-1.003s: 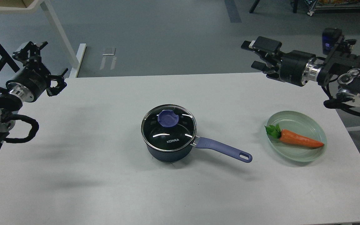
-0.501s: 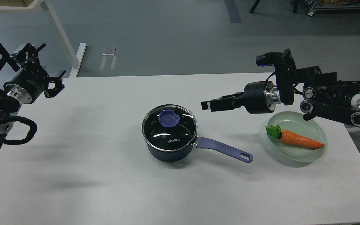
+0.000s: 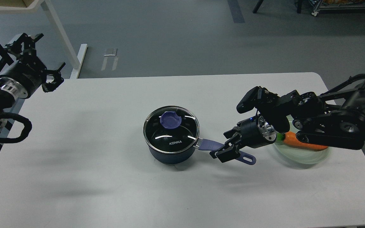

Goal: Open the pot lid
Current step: 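Reach the right gripper down and grasp the purple saucepan handle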

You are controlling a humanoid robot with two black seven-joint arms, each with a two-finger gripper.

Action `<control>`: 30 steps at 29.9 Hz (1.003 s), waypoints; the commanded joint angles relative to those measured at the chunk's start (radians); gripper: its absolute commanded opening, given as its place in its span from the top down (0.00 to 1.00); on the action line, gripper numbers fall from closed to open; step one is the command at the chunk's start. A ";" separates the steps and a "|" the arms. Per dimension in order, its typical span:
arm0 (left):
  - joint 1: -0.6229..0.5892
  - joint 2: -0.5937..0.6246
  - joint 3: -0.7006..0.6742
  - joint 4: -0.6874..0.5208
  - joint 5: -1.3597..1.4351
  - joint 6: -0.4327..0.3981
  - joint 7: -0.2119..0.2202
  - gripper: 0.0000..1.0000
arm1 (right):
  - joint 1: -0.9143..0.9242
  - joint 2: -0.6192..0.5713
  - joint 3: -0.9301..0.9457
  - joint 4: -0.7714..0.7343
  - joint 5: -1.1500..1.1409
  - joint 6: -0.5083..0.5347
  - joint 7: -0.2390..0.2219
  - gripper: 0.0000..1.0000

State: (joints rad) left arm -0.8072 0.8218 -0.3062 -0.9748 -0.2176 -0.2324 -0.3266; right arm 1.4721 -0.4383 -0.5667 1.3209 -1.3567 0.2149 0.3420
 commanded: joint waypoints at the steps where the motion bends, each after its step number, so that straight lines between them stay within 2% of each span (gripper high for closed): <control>1: 0.000 0.007 0.009 -0.007 0.001 0.001 0.001 0.01 | 0.017 0.047 -0.044 0.003 -0.039 0.000 0.000 0.09; 8: 0.003 0.013 0.018 -0.005 0.012 -0.004 0.001 0.01 | 0.048 0.095 -0.061 -0.003 -0.068 0.000 0.000 0.25; 21: 0.010 0.007 0.018 -0.005 0.066 -0.012 0.001 0.01 | 0.093 0.121 -0.137 -0.002 -0.078 0.003 -0.006 0.34; 25: 0.008 0.010 0.018 -0.002 0.066 -0.015 0.001 0.01 | 0.114 0.121 -0.145 -0.002 -0.075 0.008 -0.006 0.42; 30: 0.008 0.008 0.018 0.001 0.067 -0.016 0.001 0.01 | 0.120 0.122 -0.147 0.001 -0.071 0.011 -0.011 0.47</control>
State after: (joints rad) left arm -0.7987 0.8313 -0.2884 -0.9750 -0.1510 -0.2476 -0.3252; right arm 1.5896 -0.3164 -0.7121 1.3206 -1.4312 0.2241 0.3340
